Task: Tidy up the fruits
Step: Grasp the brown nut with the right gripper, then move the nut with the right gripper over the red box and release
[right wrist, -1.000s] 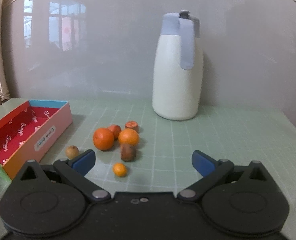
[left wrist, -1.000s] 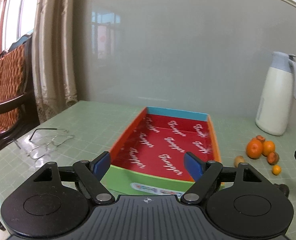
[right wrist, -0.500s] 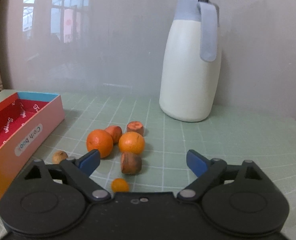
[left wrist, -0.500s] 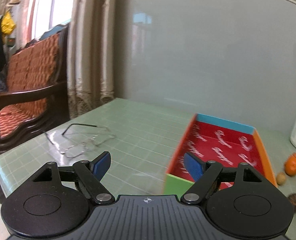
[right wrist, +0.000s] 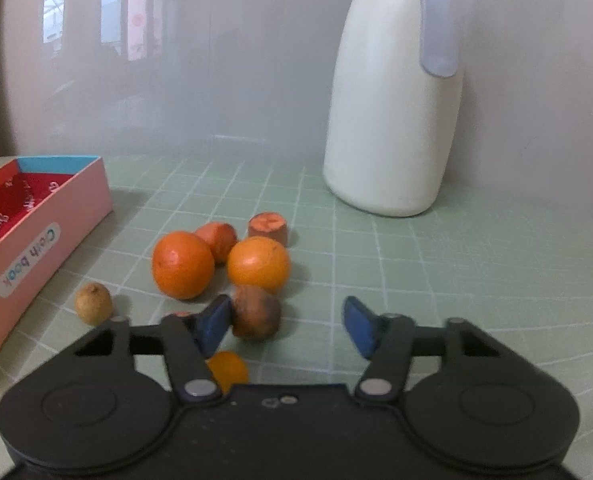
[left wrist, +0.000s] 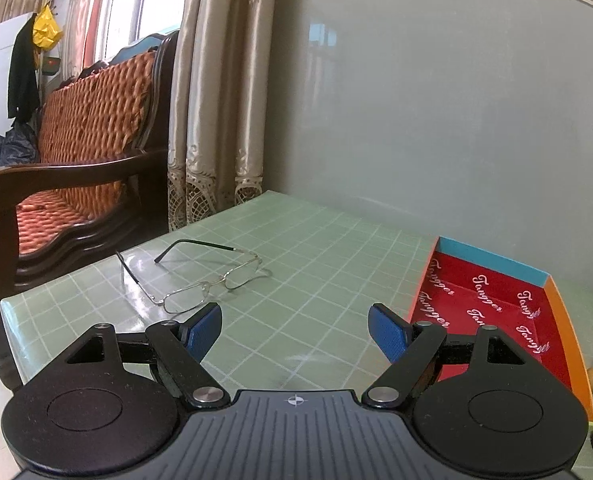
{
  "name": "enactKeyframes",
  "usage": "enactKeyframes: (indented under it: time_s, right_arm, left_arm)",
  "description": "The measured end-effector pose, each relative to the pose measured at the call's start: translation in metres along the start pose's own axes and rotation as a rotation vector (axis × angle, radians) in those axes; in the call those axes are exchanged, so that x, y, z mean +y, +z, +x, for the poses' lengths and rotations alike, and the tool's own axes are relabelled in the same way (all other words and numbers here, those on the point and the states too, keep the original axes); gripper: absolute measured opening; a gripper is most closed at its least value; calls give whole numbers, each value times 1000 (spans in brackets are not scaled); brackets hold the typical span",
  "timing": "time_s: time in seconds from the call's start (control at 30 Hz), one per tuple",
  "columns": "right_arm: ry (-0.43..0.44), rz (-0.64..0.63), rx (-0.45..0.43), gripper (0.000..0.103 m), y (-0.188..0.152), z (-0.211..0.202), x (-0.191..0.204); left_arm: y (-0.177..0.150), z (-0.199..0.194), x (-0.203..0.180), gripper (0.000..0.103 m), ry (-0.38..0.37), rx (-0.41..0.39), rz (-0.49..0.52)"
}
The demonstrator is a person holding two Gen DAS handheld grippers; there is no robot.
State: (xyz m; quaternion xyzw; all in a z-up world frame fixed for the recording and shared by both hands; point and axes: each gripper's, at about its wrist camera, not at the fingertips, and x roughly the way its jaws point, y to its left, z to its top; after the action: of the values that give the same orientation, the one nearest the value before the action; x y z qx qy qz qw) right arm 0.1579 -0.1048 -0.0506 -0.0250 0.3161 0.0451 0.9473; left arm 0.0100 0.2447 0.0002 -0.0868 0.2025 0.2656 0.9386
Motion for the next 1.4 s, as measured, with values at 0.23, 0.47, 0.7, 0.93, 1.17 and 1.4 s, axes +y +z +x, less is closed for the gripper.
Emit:
enactKeyframes:
  time_s: [0.23,0.47,0.7,0.93,1.17,1.4]
  right_arm:
    - [6,3,8,25,3,-3,4]
    - [25,7,-29,25,10,-20,8]
    - [89,-18,-95,25,21,-45,34]
    - [184,-52,-128,25,28,-60,73]
    - [281,-111,-177,25,30,-71,124]
    - [351,-168,-155,26,24,-68,161]
  left_arm:
    - [0,-2,5,80,5,-4,-4]
    - [1,-4,10,80,3,-8,-14]
    - [2,-6,18,80,18,-10,-14]
    - [2,-7,42,80,56,-3,-26]
    - [3,-6,66,80,92,-1,-42]
    - [3,-7,84,80,118,-1,-47]
